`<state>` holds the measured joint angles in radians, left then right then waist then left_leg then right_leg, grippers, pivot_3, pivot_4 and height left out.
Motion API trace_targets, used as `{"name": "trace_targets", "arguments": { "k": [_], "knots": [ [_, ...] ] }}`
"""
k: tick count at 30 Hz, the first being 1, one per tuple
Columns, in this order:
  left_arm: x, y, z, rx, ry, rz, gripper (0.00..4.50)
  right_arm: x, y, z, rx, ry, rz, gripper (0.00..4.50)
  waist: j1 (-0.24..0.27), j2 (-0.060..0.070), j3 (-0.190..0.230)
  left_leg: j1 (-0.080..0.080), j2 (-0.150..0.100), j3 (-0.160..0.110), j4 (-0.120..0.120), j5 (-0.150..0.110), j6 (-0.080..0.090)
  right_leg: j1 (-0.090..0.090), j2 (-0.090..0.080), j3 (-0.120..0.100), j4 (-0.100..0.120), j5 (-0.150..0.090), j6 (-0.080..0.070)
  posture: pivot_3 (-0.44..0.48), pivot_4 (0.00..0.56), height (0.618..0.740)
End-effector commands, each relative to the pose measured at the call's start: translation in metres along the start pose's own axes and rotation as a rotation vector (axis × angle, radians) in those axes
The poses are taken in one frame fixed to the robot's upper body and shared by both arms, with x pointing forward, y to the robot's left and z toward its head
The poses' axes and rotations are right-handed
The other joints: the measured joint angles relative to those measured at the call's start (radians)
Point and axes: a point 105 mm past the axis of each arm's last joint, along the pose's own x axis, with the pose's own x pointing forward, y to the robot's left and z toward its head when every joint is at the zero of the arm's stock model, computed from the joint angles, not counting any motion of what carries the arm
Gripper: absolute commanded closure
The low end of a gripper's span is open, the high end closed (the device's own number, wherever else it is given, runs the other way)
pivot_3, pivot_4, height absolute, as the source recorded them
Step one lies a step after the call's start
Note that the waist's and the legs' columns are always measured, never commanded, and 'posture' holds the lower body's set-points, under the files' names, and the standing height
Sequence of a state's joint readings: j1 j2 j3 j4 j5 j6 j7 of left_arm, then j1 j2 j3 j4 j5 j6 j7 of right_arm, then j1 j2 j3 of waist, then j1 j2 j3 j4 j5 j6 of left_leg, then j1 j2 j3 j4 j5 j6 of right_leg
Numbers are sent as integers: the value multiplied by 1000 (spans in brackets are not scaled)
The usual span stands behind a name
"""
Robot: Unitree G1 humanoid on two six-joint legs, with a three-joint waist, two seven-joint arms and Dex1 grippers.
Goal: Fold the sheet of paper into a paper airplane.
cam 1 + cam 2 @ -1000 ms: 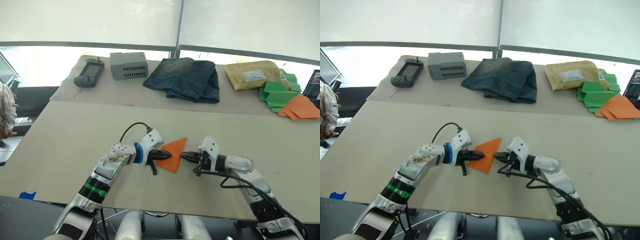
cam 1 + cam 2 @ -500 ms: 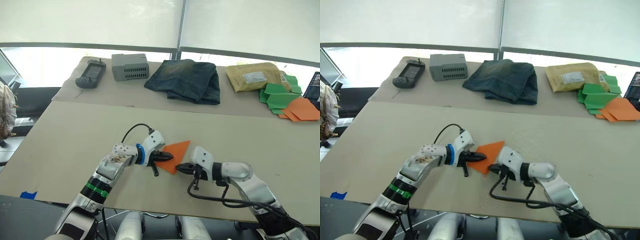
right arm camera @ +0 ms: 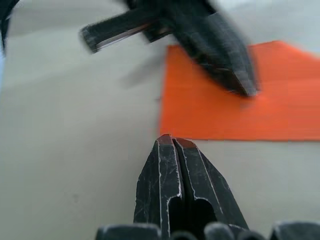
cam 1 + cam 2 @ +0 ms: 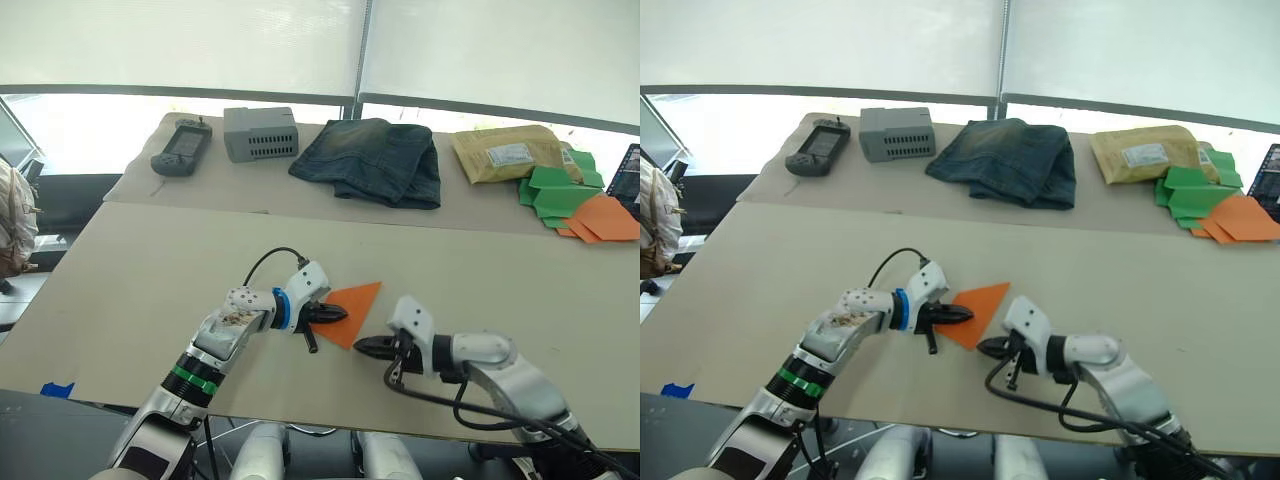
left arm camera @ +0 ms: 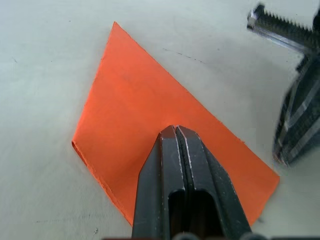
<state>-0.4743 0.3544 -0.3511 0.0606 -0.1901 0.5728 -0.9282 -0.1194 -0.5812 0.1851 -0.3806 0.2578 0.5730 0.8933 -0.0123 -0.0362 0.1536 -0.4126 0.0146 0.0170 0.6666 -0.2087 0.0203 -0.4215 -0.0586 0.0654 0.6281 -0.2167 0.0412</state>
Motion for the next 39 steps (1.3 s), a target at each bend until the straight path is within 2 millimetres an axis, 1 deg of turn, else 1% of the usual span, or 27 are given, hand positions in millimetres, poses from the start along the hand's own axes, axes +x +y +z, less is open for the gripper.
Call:
{"name": "trace_targets", "arguments": {
  "k": [1,3,7,9,12,15,19,22,24,26,29,34,35,37,39],
  "knots": [
    [2,2,-5,-36,24,-2,4473,0,-16,26,-70,-68,-83,4500,0,0,0,0,0,0,0,0,0,0,0,0,0,0,0,0,150,728],
    [2,4,-3,-39,17,3,4473,10,-21,20,-73,-44,-108,4500,0,0,0,0,0,0,0,0,0,0,1,0,0,0,0,0,150,728],
    [2,7,-1,-15,24,8,4473,28,-20,2,-38,-3,-100,4500,1,0,0,-1,-1,0,0,0,0,0,0,0,0,1,2,0,150,728],
    [2,11,4,-4,20,11,4473,36,-20,-5,-33,12,-101,4500,0,0,0,-1,-1,0,0,0,0,-1,0,0,0,2,2,0,150,728],
    [2,18,14,0,-3,21,4473,42,-17,-11,-22,21,-88,4500,-3,0,0,0,0,0,0,0,0,0,1,0,0,2,2,0,150,728],
    [5,30,31,-43,-69,45,4473,44,-13,-21,-11,52,-76,4500,-2,0,0,1,0,1,0,0,0,0,1,0,0,2,2,0,150,728],
    [21,39,54,-64,-144,55,4473,47,-10,-25,-2,67,-71,4500,-1,-1,0,2,0,1,0,0,0,1,1,0,1,2,2,0,150,728],
    [39,38,67,-35,-151,28,4473,48,-9,-26,12,62,-81,4500,5,-2,0,2,-1,0,0,0,0,2,1,0,1,3,3,0,150,728],
    [46,37,73,-28,-157,15,4473,48,-9,-27,20,61,-87,4500,13,-3,0,3,-1,1,0,0,0,2,1,0,1,3,3,0,150,728],
    [52,36,77,-14,-157,3,4473,47,-9,-28,28,61,-97,4500,24,-3,0,4,-1,0,0,0,0,3,1,0,0,3,3,0,150,728],
    [62,38,79,-4,-151,2,4473,46,-9,-29,37,62,-111,4500,35,-4,0,5,-2,1,0,0,0,5,1,0,0,0,-3,0,150,728],
    [72,36,82,5,-157,-18,4473,45,-11,-30,41,65,-124,4500,55,-4,0,10,-2,0,0,0,0,12,0,0,-4,-1,-3,0,150,728],
    [74,36,81,11,-149,-17,4473,45,-12,-30,41,66,-127,4500,56,-4,0,11,-2,0,0,-1,-1,14,0,0,-4,-1,-3,0,150,728],
    [77,35,78,30,-130,-15,4473,46,-13,-29,42,66,-129,4500,59,-4,0,14,-1,0,0,-4,-8,15,0,0,-7,-1,-3,0,150,728],
    [74,38,71,30,-116,-4,4473,46,-13,-28,39,71,-129,4500,61,-4,0,14,-1,-1,0,-5,-8,17,0,-2,-10,-1,-3,0,150,728]
  ]
}}
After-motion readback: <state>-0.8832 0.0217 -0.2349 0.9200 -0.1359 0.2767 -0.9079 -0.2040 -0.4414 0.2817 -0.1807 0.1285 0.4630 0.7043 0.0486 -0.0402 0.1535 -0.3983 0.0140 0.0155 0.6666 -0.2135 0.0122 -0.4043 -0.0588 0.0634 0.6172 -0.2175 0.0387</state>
